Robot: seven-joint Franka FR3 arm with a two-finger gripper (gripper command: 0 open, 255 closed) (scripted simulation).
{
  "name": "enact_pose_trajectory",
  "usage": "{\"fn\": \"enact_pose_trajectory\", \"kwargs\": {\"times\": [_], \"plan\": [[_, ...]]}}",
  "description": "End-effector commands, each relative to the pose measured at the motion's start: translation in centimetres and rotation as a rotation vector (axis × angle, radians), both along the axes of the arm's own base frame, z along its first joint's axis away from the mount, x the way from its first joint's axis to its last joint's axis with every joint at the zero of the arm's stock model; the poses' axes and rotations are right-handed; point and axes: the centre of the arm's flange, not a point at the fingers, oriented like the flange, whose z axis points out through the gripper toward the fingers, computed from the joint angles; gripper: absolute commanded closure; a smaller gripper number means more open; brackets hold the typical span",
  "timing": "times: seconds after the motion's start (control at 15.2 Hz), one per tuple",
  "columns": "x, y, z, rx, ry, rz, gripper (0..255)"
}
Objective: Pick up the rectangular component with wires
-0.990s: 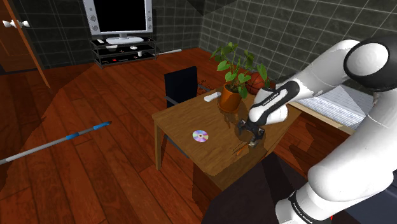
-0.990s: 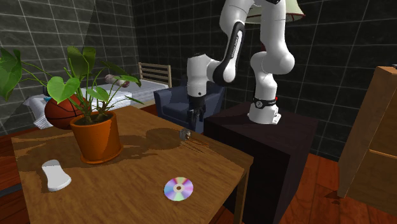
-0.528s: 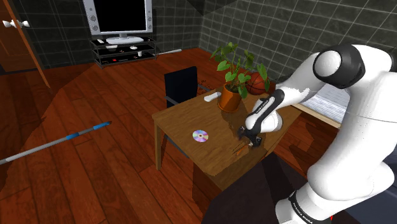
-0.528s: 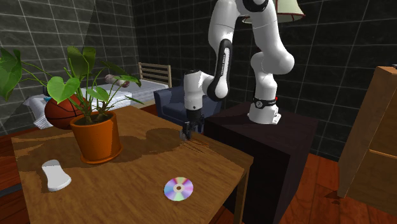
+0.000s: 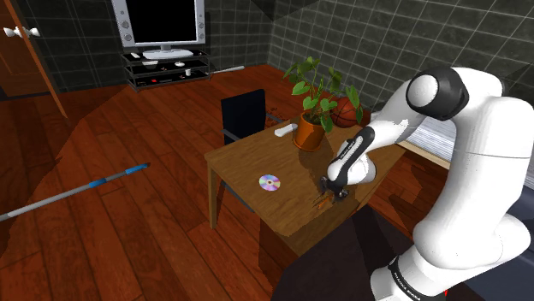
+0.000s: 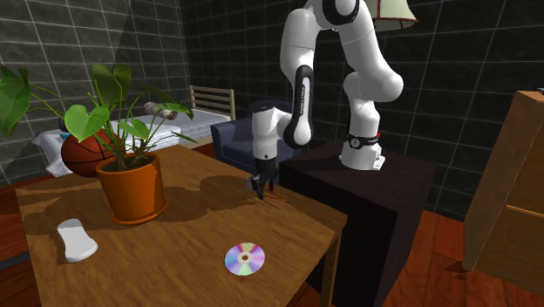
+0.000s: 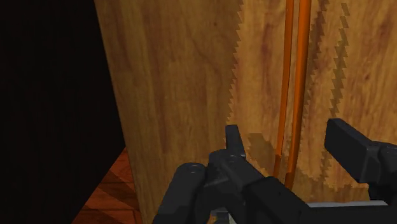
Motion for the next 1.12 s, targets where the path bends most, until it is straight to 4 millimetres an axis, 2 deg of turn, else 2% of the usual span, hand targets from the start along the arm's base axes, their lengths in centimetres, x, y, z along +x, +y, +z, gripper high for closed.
{"fn": "enact_pose_trajectory", "kwargs": {"times": [0.0,0.53,1.06], "plan": [[0.0,0.0,-0.1,0.000,0.000,0.000,255],[0.0,0.0,-0.1,0.000,0.000,0.000,255],[0.0,0.0,4.1,0.000,0.000,0.000,255]]}}
